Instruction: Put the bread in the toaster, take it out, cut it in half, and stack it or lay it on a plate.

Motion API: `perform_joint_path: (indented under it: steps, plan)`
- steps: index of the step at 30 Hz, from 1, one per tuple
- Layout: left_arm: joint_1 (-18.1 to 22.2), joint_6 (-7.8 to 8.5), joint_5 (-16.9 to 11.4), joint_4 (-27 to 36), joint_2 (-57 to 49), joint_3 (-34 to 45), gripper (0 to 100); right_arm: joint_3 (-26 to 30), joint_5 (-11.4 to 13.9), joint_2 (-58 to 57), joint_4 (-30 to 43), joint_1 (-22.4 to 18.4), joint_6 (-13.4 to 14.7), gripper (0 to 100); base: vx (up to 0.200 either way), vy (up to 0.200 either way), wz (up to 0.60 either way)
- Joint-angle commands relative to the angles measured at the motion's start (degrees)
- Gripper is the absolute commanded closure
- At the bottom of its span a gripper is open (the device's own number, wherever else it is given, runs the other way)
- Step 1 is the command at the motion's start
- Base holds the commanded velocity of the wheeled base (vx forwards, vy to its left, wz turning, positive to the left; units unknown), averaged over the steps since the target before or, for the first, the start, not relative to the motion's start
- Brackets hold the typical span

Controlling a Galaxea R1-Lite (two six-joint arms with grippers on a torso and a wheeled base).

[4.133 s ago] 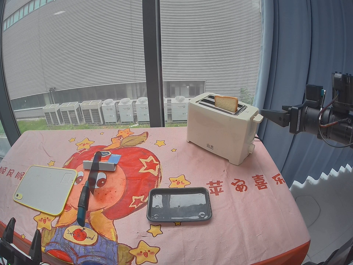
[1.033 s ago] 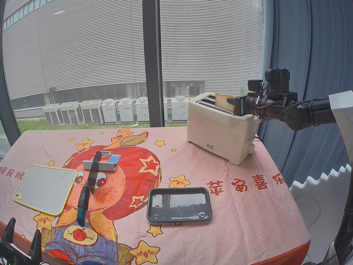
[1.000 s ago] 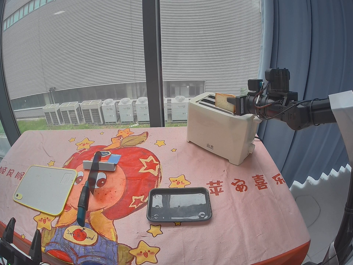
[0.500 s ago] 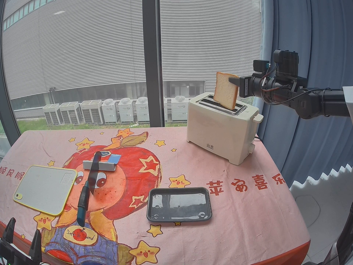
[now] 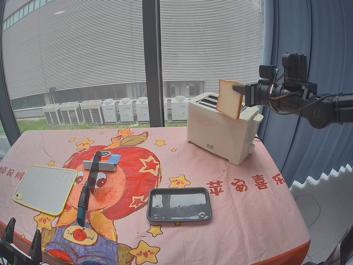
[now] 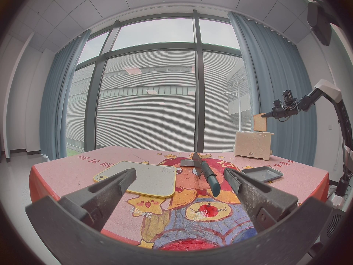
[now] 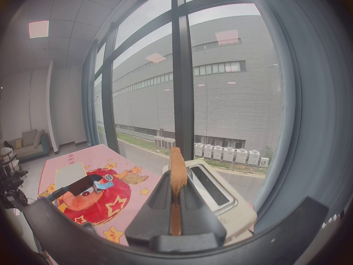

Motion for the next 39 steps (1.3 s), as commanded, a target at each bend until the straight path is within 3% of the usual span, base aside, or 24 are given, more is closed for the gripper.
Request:
perform_joint_path:
  steps: [1,7,9,15,20,29,39]
  plan:
    - [0.00,-0.04,0.02,-0.02,-0.57,0.84,0,12.69,-2.84,-9.09,-4.81,4.16,-0.03,100,0.000,0.000,0.00]
    - [0.09,-0.04,0.02,-0.02,-0.57,0.84,0,27.19,-4.60,-15.68,-15.97,6.89,0.06,100,0.000,0.000,0.00]
    - [0.00,-0.04,0.02,-0.02,-0.57,0.84,0,30.53,-4.77,-17.70,-17.11,7.41,0.14,100,0.000,0.000,0.00]
    - [0.00,-0.04,0.02,-0.02,-0.57,0.84,0,38.88,-8.73,-25.52,-17.46,9.17,-0.12,100,0.000,0.000,0.00]
    - [0.09,-0.04,0.02,-0.02,-0.57,0.84,0,43.19,-8.82,-33.08,-16.67,8.91,0.06,100,0.000,0.000,0.00]
    - [0.00,-0.04,0.02,-0.02,-0.57,0.84,0,52.59,-6.71,-40.82,-17.29,6.80,0.14,100,0.000,0.000,0.00]
    - [0.00,-0.04,0.02,-0.02,-0.57,0.84,0,52.86,-5.39,-44.95,-16.67,7.59,0.06,100,0.000,0.000,0.00]
